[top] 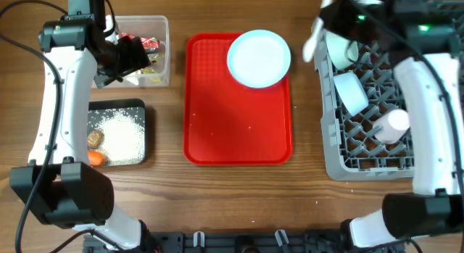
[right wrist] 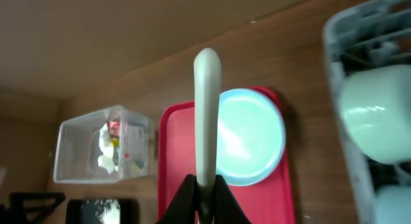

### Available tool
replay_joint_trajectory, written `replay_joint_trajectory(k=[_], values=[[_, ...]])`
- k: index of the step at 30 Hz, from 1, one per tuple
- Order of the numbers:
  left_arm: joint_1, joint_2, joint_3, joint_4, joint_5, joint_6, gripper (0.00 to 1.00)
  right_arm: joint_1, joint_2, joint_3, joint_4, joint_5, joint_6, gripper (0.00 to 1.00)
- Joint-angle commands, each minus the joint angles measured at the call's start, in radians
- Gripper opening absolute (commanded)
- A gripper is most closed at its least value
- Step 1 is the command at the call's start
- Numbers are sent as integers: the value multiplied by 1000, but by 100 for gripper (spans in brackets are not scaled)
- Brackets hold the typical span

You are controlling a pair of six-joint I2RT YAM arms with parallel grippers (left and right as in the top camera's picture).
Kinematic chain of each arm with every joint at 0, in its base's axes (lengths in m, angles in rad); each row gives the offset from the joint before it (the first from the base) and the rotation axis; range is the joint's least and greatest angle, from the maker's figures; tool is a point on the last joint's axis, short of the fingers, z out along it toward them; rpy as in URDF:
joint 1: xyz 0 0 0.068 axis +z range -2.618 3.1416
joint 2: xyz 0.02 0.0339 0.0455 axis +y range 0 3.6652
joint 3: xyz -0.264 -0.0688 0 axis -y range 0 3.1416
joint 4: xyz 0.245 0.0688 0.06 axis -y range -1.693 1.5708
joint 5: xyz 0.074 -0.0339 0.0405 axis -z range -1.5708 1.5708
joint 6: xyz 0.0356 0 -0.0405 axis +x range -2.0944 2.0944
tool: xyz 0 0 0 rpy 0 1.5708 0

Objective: Sort waste into correct bins and load items into the dishwasher rack
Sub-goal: 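Carry the spoon right into the dish rack and release it, then grasp the rim of the light-blue plate with the right gripper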

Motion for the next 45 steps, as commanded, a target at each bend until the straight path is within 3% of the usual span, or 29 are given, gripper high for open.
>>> replay_joint_trajectory(k=[1,5,13,17,21,30,34,36,37,38,41,45], values=[[3,-2,-5,7,15,-5,85,-42,1,3,-51,10,-22,4],[3,-2,-5,2,15,-5,83,-155,-4,3,-126,13,-18,4],[3,-2,-5,20,15,-1,84,-671,-30,-10,-397,160,37,4],[3,-2,-5,22,15,-1,83,-865,-30,-53,-410,179,37,4],[3,-2,-5,21,15,-1,80,-951,-30,-144,-412,361,124,4],[3,-2,-5,22,15,-1,81,-948,-30,-451,-258,346,140,4],[3,-2,-5,22,15,-2,81,-948,-30,-495,-206,324,136,4],[3,-2,-5,22,15,-2,80,-948,-30,-495,-199,320,116,20],[3,-2,-5,22,15,-2,81,-948,-30,-495,-195,310,86,56],[3,-2,-5,22,15,-2,81,-948,-30,-495,-192,291,67,69],[3,-2,-5,23,15,-2,81,-948,-30,-495,-169,220,0,84],[3,-2,-5,25,15,-2,81,-921,-56,-486,-127,-112,-229,84]])
